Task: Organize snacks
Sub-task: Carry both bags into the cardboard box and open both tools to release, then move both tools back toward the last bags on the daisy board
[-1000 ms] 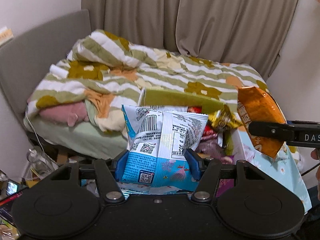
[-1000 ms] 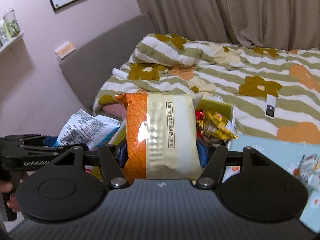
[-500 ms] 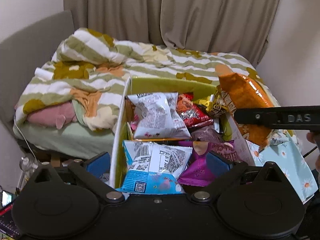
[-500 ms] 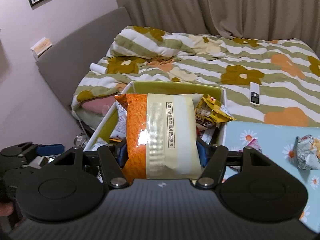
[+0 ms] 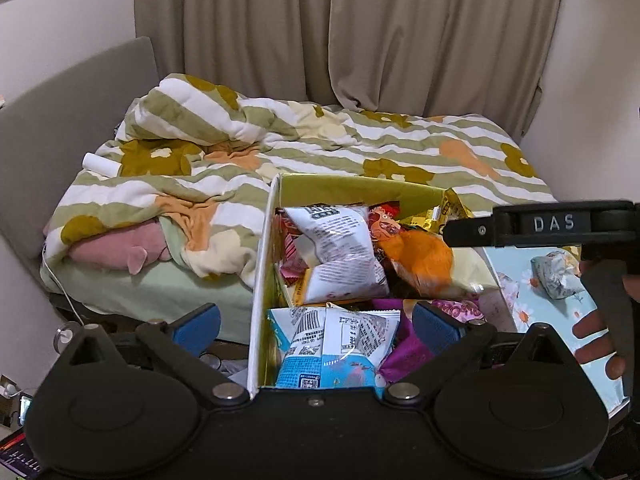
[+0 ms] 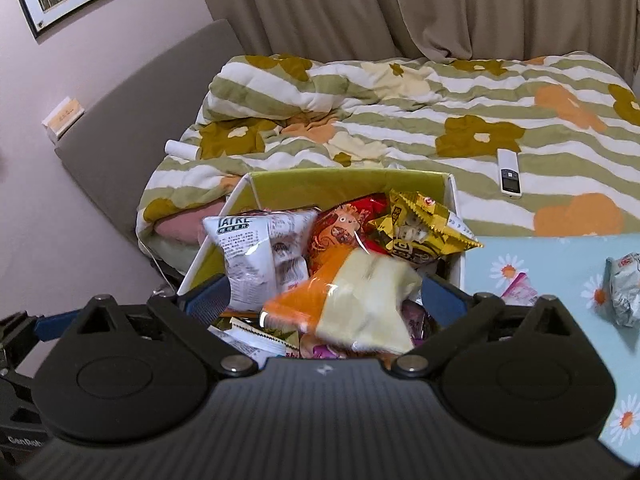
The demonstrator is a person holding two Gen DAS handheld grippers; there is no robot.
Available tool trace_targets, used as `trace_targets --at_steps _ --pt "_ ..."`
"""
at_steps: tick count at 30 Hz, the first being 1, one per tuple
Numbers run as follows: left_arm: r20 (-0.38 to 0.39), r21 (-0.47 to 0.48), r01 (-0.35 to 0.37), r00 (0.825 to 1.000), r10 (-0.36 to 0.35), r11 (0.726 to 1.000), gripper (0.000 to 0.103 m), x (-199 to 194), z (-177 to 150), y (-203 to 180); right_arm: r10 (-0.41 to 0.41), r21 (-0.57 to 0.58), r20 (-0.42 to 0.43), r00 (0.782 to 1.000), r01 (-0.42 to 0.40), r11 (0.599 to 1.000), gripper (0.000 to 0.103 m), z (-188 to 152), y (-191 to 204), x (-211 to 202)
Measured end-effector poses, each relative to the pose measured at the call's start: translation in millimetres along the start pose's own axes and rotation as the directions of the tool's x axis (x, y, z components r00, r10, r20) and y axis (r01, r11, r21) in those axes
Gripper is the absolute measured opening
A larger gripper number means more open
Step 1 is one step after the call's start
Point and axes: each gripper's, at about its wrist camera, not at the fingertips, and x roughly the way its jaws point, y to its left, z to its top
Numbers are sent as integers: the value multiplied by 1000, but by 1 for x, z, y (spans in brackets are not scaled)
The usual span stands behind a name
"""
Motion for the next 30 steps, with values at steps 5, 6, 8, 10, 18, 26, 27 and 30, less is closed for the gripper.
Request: trace_targets --at_steps 5,6,8,10,18,26,27,30 --pt "3 -9 -5 1000 5 1000 103 -3 3 -1 -24 -23 24 999 24 999 103 -4 0 -8" --pt "6 -8 -6 1000 6 1000 103 -4 4 -3 -26 -23 27 999 27 999 103 -3 -1 -11" --pt "20 1 -13 1000 13 1000 103 -9 6 -6 -17 -19 44 999 18 1000 103 -3 -4 -20" --pt "37 12 -25 999 25 1000 103 -15 8 -11 -4 -9 63 998 5 1000 103 -1 -9 -30" --pt "108 33 -82 991 78 996 103 -48 14 -46 14 -41 141 990 -8 999 103 10 -33 -84" --pt "151 30 -63 987 58 998 103 -57 19 -109 -11 -63 180 984 23 998 103 8 -88 -124" --pt "151 30 -57 987 52 998 103 -55 20 -118 -20 -59 182 983 31 998 103 7 -97 -127" --pt "141 35 -36 989 30 999 103 -46 22 -144 -47 -42 185 982 55 998 103 4 -126 -134"
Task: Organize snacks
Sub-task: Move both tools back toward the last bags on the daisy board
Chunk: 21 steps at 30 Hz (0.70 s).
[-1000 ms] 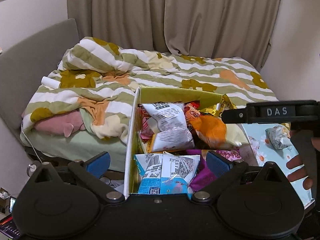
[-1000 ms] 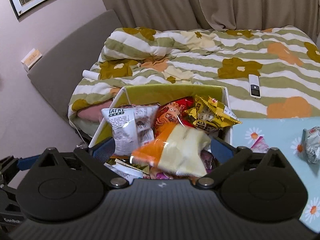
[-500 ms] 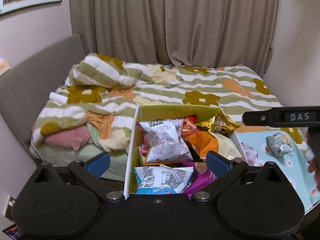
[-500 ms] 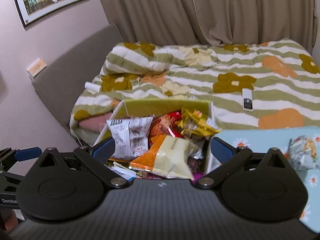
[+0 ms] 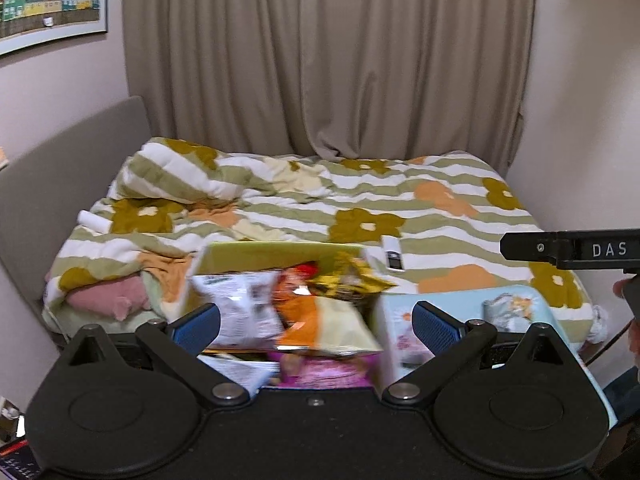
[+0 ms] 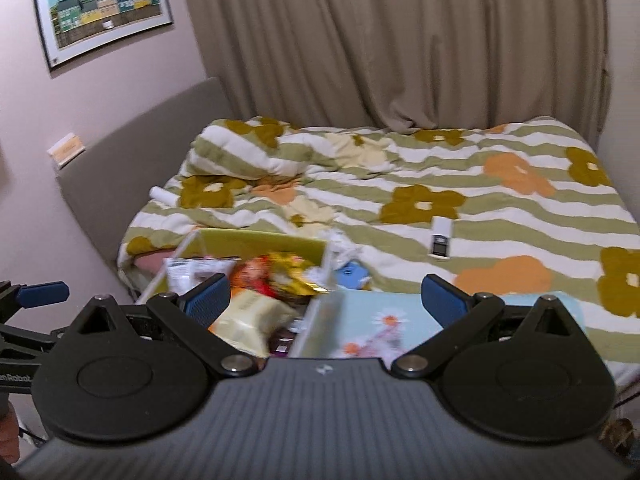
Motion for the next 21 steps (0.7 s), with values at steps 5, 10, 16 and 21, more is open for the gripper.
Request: trace_targets --at_steps 5,10,16,21 --pt "-30 8 33 999 -33 999 103 21 3 -41 -46 11 -16 999 46 999 103 -4 -49 -3" --pt "-74 32 63 995 -61 997 103 51 4 -83 -67 36 -54 996 69 997 103 -6 -103 6" --pt "-140 47 67 988 -60 997 103 101 1 -130 -54 41 -140 989 61 997 103 -3 -162 37" --pt "-210 67 43 977 -28 997 103 154 -10 -160 -29 20 -237 971 35 999 103 -7 -206 83"
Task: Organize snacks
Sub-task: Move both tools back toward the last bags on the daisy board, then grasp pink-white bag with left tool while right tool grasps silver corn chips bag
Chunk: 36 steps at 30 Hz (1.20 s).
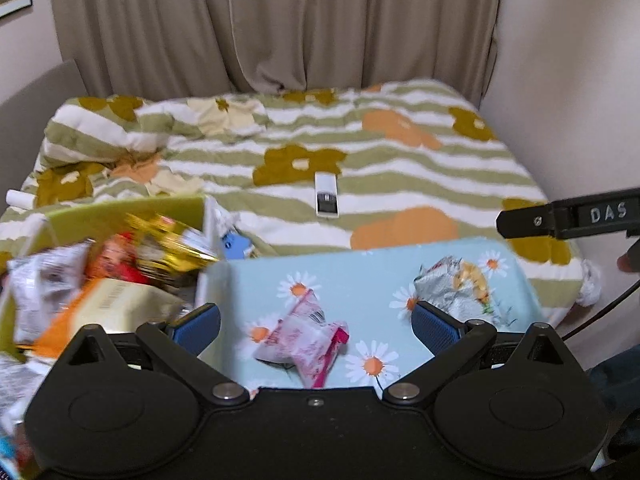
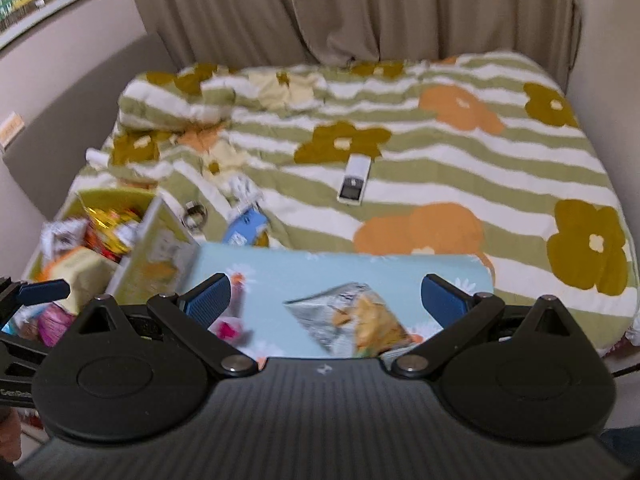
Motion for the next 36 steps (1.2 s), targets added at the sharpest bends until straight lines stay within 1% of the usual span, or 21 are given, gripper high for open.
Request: trace_targets --at_steps 3,5,9,13,17,19,20,21,22,24,25,26,28,30,35,36 --pt "-49 39 -24 998 26 999 102 36 -2 -10 27 -13 -74 997 -28 1000 103 3 -19 33" --pt "-78 67 -43 996 49 997 102 59 -4 -12 44 -23 -128 991 -48 999 103 3 -28 56" --pt "-132 115 -63 988 79 991 99 96 -10 -16 69 -52 -202 977 -81 995 103 -1 -36 90" --pt "-163 154 -84 981 109 984 98 120 -17 -19 107 -42 -255 961 -122 992 103 -5 -40 113" --pt "-185 184 -89 975 123 979 96 136 -22 -21 130 -40 -295 947 -148 988 103 -8 -41 131" --pt "-200 193 -85 972 124 977 90 144 -25 -22 141 -40 -315 938 -162 986 103 -11 -40 137" --pt "-210 194 -81 970 123 978 88 147 -26 -22 145 -43 -324 935 -167 985 103 -12 -40 140" --pt "-220 191 -79 968 121 978 84 150 -27 -22 146 -46 -330 933 -170 984 103 -14 -39 143" --pt "-218 191 -89 967 131 978 77 151 -29 -21 147 -48 -335 931 -173 984 103 -15 -38 145" --pt "-204 206 -111 967 153 972 69 152 -31 -21 152 -46 -345 926 -178 983 103 -18 -37 148" --pt "-201 205 -107 968 148 973 65 151 -31 -20 154 -43 -348 925 -180 983 103 -19 -37 150" --pt "-199 197 -104 969 144 975 64 150 -31 -18 157 -39 -352 923 -182 982 103 -21 -36 151" --pt "-193 200 -105 970 144 974 57 149 -32 -17 159 -35 -358 920 -184 982 103 -23 -35 152" --pt "-186 190 -100 973 136 977 52 145 -32 -15 160 -34 -359 920 -184 982 103 -25 -34 153" --pt "-171 160 -90 978 118 983 46 133 -33 -14 165 -24 -357 919 -186 982 103 -30 -31 153" --pt "-166 151 -87 980 112 985 45 129 -33 -13 169 -20 -360 918 -189 982 98 -31 -30 153"
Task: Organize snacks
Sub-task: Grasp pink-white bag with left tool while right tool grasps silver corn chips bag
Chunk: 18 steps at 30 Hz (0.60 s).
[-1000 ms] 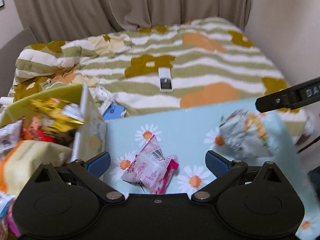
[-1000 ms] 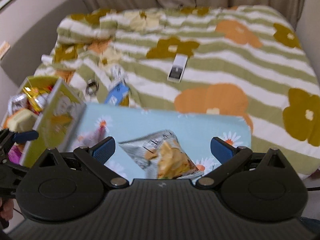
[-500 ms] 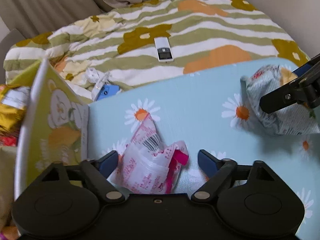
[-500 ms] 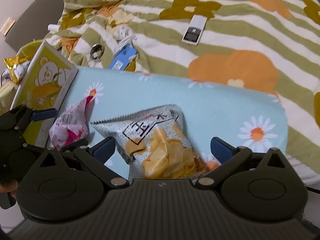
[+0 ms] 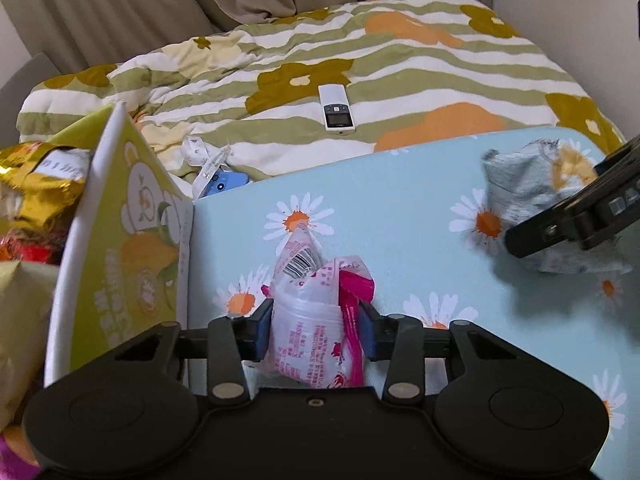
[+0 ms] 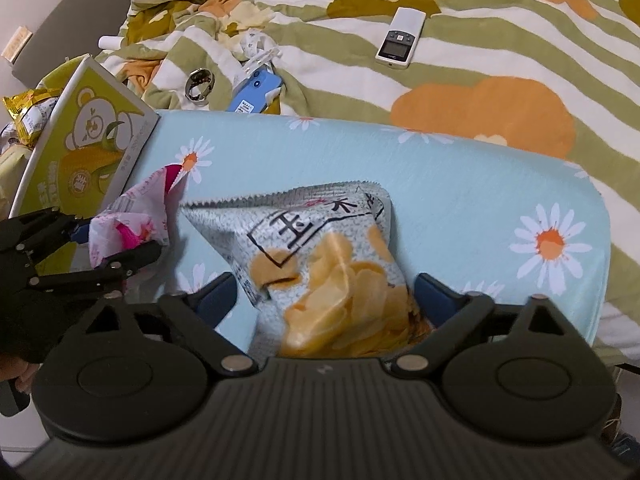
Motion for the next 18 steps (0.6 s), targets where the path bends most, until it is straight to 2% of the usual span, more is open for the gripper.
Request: trace_targets --at_steps 4,6,8,18 --pt "23 -21 11 1000 -11 1000 43 -13 -3 1 7 17 13 1000 -7 1000 91 -5 2 0" --pt "36 -35 15 999 -14 999 43 -20 -3 2 8 26 25 1000 -9 1000 83 -6 5 -2" --pt "51 -50 23 999 -20 998 43 -28 -4 2 16 37 34 999 -17 999 79 -8 6 -7" --pt "204 -125 39 979 -13 991 43 -100 -5 9 26 12 150 988 -28 1000 79 -19 39 -58"
